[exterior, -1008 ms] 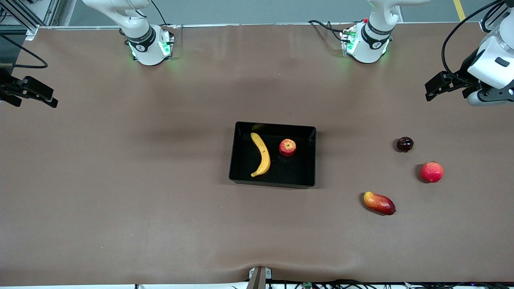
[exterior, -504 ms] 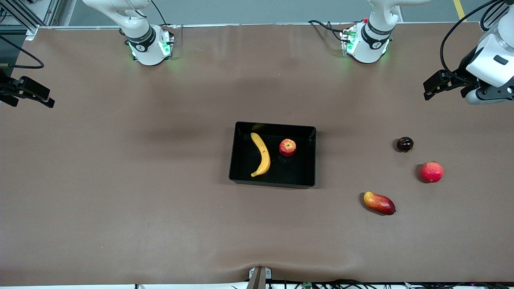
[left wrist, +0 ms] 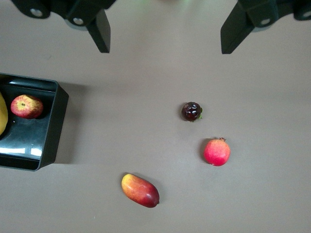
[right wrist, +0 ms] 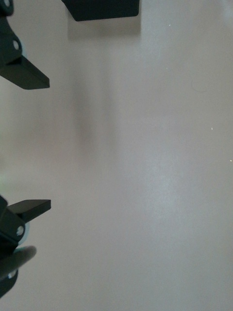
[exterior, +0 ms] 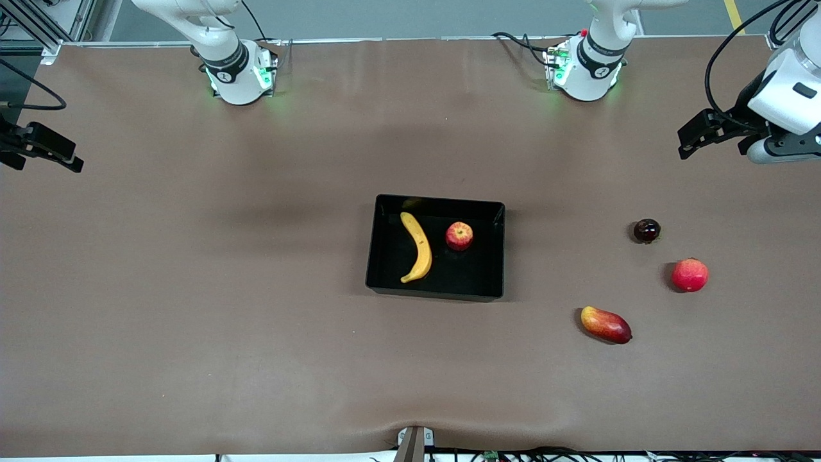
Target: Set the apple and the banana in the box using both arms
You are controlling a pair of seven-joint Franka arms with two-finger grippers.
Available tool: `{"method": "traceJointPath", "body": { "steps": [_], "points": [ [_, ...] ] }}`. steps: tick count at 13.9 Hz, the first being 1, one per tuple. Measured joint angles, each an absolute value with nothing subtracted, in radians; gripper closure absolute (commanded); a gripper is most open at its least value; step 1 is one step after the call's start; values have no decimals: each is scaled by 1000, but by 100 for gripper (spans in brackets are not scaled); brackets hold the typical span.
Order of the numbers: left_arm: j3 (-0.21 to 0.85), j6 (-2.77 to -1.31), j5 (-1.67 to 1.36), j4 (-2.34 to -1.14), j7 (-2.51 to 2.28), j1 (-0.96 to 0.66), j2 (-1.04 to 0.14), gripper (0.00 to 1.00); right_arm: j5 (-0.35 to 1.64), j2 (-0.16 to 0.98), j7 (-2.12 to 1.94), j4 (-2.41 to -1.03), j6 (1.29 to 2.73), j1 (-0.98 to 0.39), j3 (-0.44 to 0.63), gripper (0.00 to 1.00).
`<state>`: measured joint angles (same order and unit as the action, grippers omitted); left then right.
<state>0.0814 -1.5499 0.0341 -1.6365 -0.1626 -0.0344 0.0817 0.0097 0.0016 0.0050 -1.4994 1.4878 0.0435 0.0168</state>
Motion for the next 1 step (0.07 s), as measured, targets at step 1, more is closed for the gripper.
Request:
{"method": "traceJointPath", "body": {
  "steps": [1],
  "points": [
    [81, -1550, 34, -1632, -163, -34, 80, 0, 10, 2, 5, -1499, 1488, 44, 17, 0]
  ]
}}
